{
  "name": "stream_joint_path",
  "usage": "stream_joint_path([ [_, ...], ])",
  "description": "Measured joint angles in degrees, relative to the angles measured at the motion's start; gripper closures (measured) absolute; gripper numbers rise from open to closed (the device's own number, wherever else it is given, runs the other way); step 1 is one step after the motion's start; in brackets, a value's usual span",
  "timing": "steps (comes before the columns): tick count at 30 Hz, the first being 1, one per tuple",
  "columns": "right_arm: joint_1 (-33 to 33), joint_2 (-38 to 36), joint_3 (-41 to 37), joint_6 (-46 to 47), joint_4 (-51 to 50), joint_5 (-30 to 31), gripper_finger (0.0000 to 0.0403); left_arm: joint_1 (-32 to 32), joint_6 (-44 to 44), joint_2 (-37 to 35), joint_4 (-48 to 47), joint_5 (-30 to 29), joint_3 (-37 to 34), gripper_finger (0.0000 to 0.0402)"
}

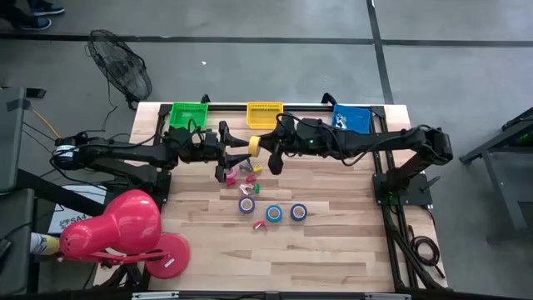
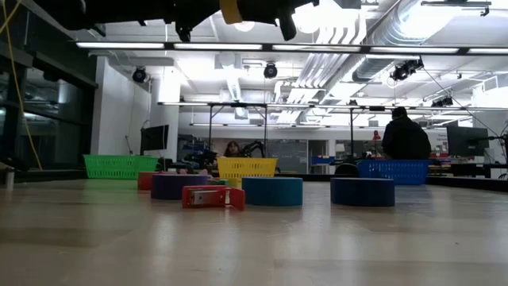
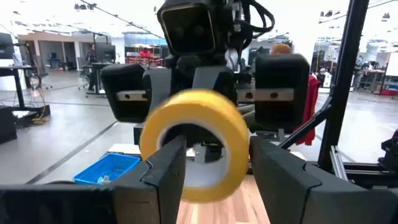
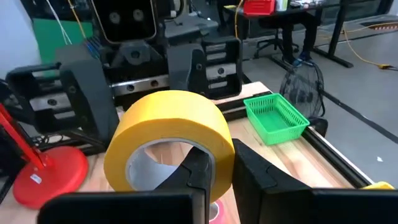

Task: Pick and place Stapler, Stapler remover, tape
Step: Put the yellow tape into the yellow bin

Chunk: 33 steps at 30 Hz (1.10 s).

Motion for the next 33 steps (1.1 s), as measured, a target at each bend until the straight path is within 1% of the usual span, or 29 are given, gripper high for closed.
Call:
stream_joint_path([
  [5,-0.91,0.38,0.02,2.48,2.36,0.19,0.0373,0.0,-0.2,0.0,-0.47,0.69,0.0,0.0229],
  [12,-1.64,0.41,0.02,3.8,2.3,0.45,0.0373,0.0,-0.17,0.0,-0.33,0.69,0.0,0.0235],
  [16,-1.87,0.43,0.02,4.05,2.3,0.29,0.0373,0.05,0.02,0.0,-0.42,0.64,0.0,0.0269],
  [25,-1.84,0.43,0.02,4.28,2.19,0.03,0.0373,0.04,2.32,-0.02,-0.58,0.9,0.0,0.0375],
  [28,-1.84,0.43,0.02,4.22,2.17,0.05,0.0373,0.04,2.91,-0.04,-0.78,1.3,0.0,0.0378],
  [30,-1.84,0.43,0.02,4.15,2.15,0.09,0.0359,0.04,2.88,-0.04,-0.82,1.3,0.0,0.0378],
  [33,-1.87,0.41,0.02,3.97,1.86,0.89,0.0309,0.02,2.68,-0.04,-1.02,1.24,0.0,0.0378],
])
